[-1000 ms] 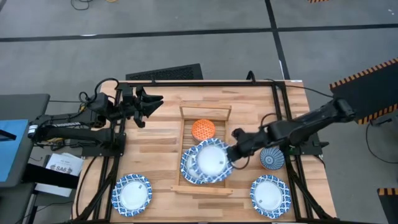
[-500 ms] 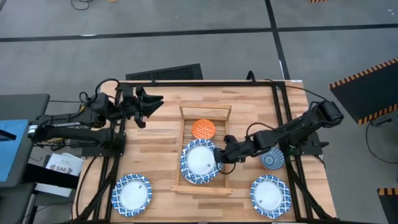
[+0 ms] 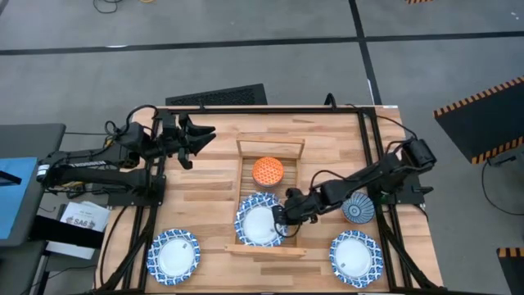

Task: Place and stack bowls onto a shelf
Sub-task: Stack the top center blue patterned bowl on the blue patterned bowl on the shelf, then stack the blue patterned bowl into the orange patterned bowl

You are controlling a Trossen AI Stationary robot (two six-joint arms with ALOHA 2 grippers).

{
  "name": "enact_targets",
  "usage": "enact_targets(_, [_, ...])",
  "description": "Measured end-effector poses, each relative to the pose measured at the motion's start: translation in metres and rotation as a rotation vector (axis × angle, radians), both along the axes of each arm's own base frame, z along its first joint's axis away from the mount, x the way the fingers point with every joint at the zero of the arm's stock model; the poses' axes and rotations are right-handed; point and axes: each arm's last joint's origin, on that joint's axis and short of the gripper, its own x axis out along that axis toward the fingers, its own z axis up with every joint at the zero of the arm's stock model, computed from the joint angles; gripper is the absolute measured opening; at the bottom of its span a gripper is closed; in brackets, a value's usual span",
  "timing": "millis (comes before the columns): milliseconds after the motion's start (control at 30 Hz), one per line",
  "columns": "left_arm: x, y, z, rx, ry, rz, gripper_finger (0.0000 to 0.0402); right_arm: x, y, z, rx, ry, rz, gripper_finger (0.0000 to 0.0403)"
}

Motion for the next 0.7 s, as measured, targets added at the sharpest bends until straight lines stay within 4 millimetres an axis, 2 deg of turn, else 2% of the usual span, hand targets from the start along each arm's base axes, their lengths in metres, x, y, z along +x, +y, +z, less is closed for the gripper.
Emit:
enact_targets(400, [0.0, 0.0, 0.0, -0.001, 0.0, 0.0, 0.0111, -0.003, -0.021, 0.011, -0.121, -0.013, 0.043, 0.0069])
enact_targets(533, [0.0, 0.0, 0.0, -0.001, -0.001, -0.001, 0.0111, -0.002, -0.025, 0.01, -0.132, -0.005, 0.059, 0.0106])
enact_targets(700, [0.0, 0.0, 0.0, -0.001, -0.001, 0.0, 0.0111, -0.001, -0.023, 0.012, -0.127, -0.037, 0.091, 0.018])
